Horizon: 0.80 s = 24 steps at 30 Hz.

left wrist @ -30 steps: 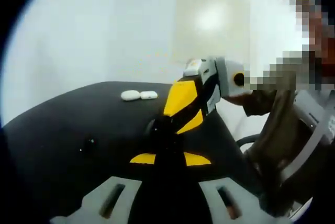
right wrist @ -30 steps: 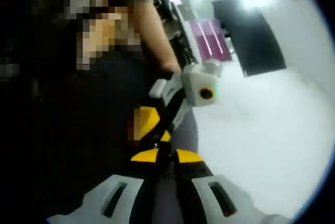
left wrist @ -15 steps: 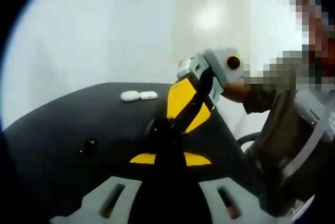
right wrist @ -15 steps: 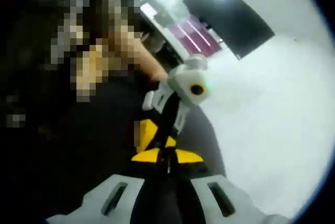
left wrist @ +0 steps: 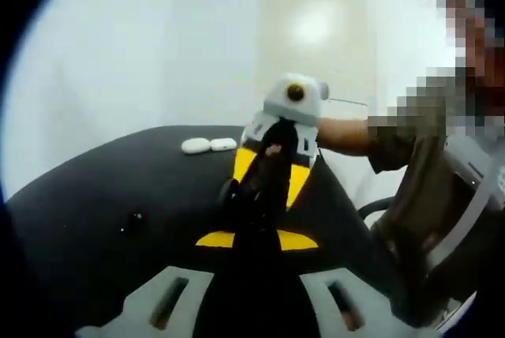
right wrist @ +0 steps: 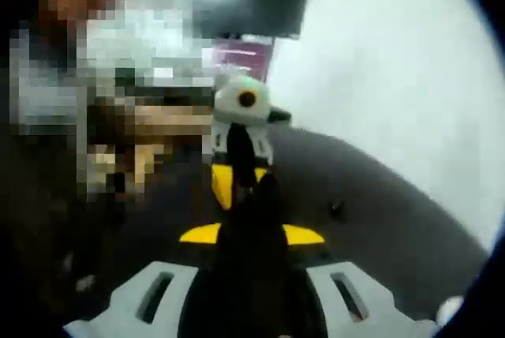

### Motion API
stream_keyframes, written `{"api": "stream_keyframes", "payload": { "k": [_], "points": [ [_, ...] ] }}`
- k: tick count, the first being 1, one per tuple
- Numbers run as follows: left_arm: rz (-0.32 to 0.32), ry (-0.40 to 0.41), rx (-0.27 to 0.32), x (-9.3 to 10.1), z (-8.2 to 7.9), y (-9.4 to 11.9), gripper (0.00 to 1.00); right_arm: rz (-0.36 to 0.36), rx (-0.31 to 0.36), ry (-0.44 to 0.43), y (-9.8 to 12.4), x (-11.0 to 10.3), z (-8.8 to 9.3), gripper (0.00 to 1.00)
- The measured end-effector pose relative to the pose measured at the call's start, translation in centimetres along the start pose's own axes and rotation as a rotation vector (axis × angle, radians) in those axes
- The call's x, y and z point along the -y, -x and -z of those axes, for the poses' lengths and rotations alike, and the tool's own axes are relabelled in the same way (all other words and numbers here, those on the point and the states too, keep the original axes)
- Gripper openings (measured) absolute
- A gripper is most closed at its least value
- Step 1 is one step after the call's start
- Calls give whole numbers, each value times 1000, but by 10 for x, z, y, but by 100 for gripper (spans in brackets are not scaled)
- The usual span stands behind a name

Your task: Pick up three earphones and place each one into its charging case using tactile feedback, ensure that each earphone is properly inserted and securely positioned inside the case.

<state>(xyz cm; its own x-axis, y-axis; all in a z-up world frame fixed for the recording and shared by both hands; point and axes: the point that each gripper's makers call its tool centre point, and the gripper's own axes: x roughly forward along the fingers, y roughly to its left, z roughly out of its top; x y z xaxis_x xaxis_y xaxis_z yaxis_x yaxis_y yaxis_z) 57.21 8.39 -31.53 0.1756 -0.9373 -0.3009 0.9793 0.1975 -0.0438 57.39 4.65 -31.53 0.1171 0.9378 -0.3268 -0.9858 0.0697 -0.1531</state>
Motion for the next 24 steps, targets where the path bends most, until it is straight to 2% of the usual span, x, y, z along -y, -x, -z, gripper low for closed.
{"api": "stream_keyframes", "payload": {
  "k": [3, 6, 11, 12, 13, 14, 15, 21, 24],
  "points": [
    [1, -1, -1, -3, 0, 2, 14, -81, 13, -117, -6, -8, 0, 36],
    [0, -6, -5, -2, 0, -1, 14, -76, 33, -137, -12, 3, -11, 35],
    [-5, -22, -18, 0, 3, -2, 14, -100, 28, -193, -31, 4, -12, 30],
    [-10, -34, -34, 0, 6, -4, 14, -100, 24, -208, -35, 4, -10, 27],
    [-14, -36, -28, 0, 5, -4, 15, -139, 44, -228, -36, -4, -11, 21],
    [-15, -37, -28, 0, 5, -4, 15, -147, 46, -220, -35, -7, -13, 19],
    [-12, -35, -26, 1, 5, -5, 15, -122, 51, -159, -32, -4, -14, 19],
    [-21, -48, -27, 0, 3, -3, 17, -116, 73, -205, -24, -5, -14, 18],
    [-49, -62, -27, -5, 4, -2, 16, -100, 75, -210, -22, -3, -13, 18]
  ]
}}
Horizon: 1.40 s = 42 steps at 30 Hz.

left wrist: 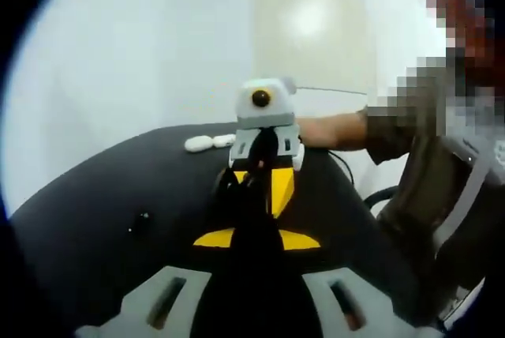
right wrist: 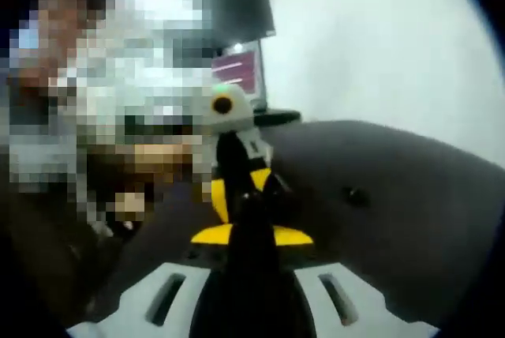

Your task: Pick up three earphones and place each one into its charging case using tactile feedback, ensure that each earphone is properly inserted and securely positioned inside the case.

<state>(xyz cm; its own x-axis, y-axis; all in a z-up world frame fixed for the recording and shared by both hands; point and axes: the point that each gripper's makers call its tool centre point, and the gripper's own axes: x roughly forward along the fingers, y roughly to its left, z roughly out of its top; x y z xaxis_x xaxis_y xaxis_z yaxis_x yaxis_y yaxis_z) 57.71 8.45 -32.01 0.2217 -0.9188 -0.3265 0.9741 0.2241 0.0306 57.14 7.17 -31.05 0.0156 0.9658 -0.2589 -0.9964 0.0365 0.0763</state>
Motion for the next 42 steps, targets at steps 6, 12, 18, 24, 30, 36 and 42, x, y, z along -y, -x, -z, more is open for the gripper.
{"api": "stream_keyframes", "payload": {
  "k": [6, 12, 18, 24, 30, 36, 42],
  "points": [
    [-9, 2, 0, -5, -3, -3, 19, 8, -7, 6, 1, 5, 3, 18],
    [-97, -58, -67, -33, -8, 26, 15, 20, -8, 33, 0, 9, 5, 18],
    [-212, -67, -139, -82, -30, 45, 17, 18, -4, 39, -2, 10, 5, 18],
    [-290, 92, -353, -123, 2, 22, 20, 16, -2, 52, -4, 9, 6, 18],
    [-322, 261, -304, -125, 12, 8, 18, 16, -2, 71, -5, 10, 6, 18],
    [-284, 260, -289, -109, 11, 2, 20, 14, -3, 71, -5, 10, 7, 18],
    [-159, 321, -382, -80, 2, 7, 7, 21, -7, 78, -5, 11, 7, 18]
  ]
}}
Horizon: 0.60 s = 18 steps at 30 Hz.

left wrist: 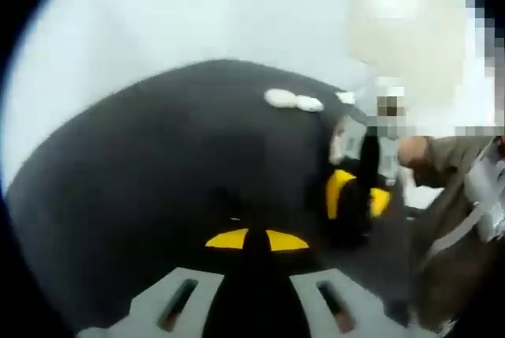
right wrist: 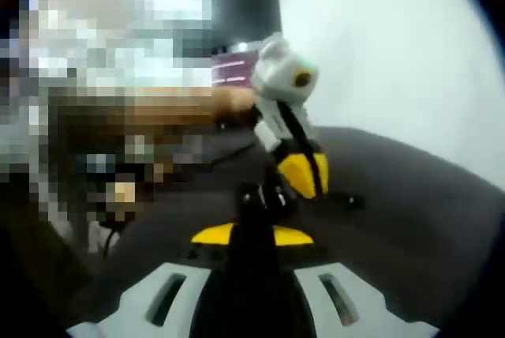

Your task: Pick up three earphones and place each one into its charging case using tactile feedback, ensure that each earphone is properly inserted and securely positioned inside the case.

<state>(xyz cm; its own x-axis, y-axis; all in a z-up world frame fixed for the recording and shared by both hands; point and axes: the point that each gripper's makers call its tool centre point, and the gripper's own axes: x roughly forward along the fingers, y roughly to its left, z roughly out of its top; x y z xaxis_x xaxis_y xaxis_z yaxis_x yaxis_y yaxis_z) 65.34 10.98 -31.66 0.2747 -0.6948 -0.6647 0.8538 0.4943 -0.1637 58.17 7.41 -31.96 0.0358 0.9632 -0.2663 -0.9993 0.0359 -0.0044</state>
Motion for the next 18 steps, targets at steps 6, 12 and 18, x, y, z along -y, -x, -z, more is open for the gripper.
{"api": "stream_keyframes", "payload": {
  "k": [6, 12, 18],
  "points": [
    [-96, -143, 99, -23, -33, -1, 15, -3, 0, -1, 0, 1, 0, 18],
    [21, -238, -1, -26, -32, -16, 13, -6, 1, 1, 0, 0, 0, 18],
    [53, -279, -63, -30, -34, -23, 11, -6, 1, 0, 0, -1, 0, 18]
  ]
}}
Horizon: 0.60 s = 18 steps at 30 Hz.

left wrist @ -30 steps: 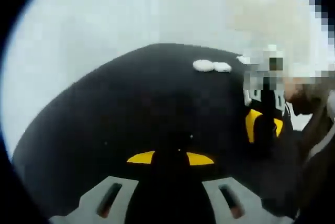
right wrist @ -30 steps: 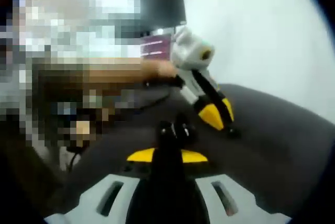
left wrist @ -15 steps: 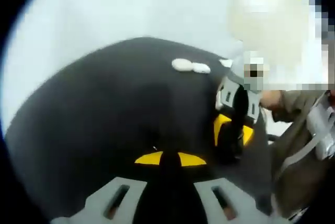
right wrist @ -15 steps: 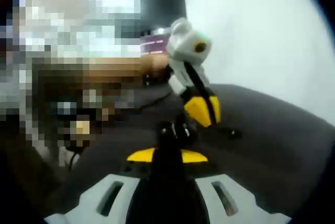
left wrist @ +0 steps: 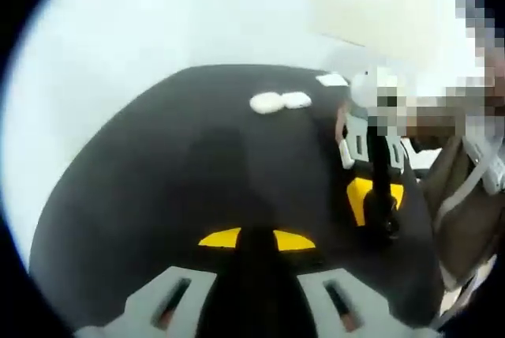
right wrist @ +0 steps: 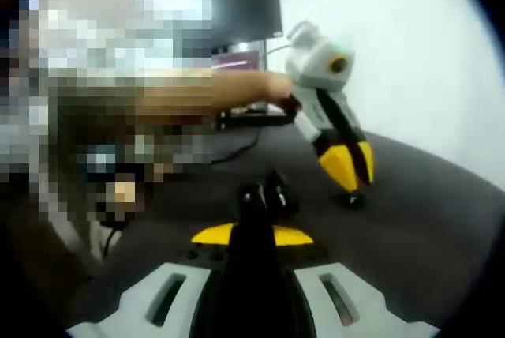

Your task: Pick up three earphones and place each one into its charging case using tactile feedback, ensure that each earphone is properly inserted and securely positioned inside the case.

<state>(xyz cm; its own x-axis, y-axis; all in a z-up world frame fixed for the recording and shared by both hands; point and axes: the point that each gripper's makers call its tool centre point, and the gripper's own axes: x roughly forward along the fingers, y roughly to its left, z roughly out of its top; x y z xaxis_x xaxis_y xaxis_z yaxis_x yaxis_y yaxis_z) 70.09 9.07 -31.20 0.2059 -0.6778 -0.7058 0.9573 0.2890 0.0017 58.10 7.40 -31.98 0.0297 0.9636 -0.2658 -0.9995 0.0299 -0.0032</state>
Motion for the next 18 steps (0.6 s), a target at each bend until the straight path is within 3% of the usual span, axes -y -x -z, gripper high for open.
{"api": "stream_keyframes", "payload": {
  "k": [4, 11, 18],
  "points": [
    [37, -7, -36, 1, 1, -4, 10, 0, -1, -1, 0, 0, 0, 18],
    [80, 0, -11, 5, -9, 0, 12, -1, -3, 5, -1, -1, 0, 18],
    [130, -29, -20, 18, -11, -7, 12, -3, -4, 12, -2, -1, 1, 18]
  ]
}}
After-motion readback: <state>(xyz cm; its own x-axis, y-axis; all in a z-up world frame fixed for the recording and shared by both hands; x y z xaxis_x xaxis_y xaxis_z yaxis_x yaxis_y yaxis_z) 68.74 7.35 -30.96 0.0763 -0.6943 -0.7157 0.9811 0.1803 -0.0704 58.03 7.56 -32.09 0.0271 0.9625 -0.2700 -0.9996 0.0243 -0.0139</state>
